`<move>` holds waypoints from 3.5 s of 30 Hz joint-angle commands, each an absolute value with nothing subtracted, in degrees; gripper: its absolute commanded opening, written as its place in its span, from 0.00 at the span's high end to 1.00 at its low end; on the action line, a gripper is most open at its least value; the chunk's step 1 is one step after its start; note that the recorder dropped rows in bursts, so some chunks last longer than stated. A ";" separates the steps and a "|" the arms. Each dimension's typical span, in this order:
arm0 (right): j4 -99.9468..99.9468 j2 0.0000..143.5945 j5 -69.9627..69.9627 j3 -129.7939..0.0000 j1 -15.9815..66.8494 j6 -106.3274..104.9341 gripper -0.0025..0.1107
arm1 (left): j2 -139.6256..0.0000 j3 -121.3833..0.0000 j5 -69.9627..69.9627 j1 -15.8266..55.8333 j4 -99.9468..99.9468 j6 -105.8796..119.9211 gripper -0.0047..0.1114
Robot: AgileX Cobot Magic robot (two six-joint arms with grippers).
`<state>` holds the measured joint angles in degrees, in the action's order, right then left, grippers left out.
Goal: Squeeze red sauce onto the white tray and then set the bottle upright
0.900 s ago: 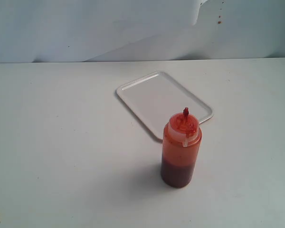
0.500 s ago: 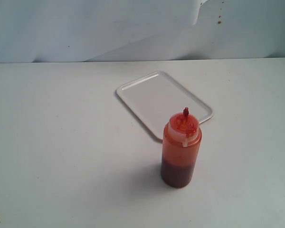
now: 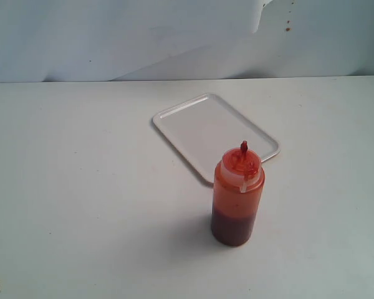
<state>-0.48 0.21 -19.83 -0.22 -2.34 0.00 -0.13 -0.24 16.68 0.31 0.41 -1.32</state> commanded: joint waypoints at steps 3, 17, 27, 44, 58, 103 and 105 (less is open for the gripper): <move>-0.38 0.00 -19.57 0.00 -2.68 0.00 0.98 | 0.00 0.00 16.28 0.64 0.41 -1.46 0.96; -0.38 0.00 -19.57 0.00 -2.68 0.00 0.98 | 0.00 0.00 -3.05 0.64 -1.58 -1.49 0.96; -0.38 0.00 -19.57 0.00 -2.68 0.00 0.98 | 0.00 0.00 -4.57 0.64 -1.58 -1.49 0.96; -0.38 0.00 -19.57 0.00 -2.68 0.00 0.98 | 0.00 0.00 -26.38 0.64 -1.34 -19.41 0.96; -0.38 0.00 -19.57 0.00 -2.68 0.00 0.98 | 0.00 0.00 -39.48 0.64 2.28 -20.90 0.96; -0.38 0.00 -19.57 0.00 -2.68 0.00 0.98 | -101.55 -16.97 -69.96 0.64 45.58 1.61 0.96; -0.38 0.00 -19.57 0.00 -2.68 0.00 0.98 | -103.69 -19.11 -69.96 0.64 47.26 1.61 0.96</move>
<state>-0.48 0.21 -19.83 -0.22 -2.34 0.00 -101.16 -16.73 -68.79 0.31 46.67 0.62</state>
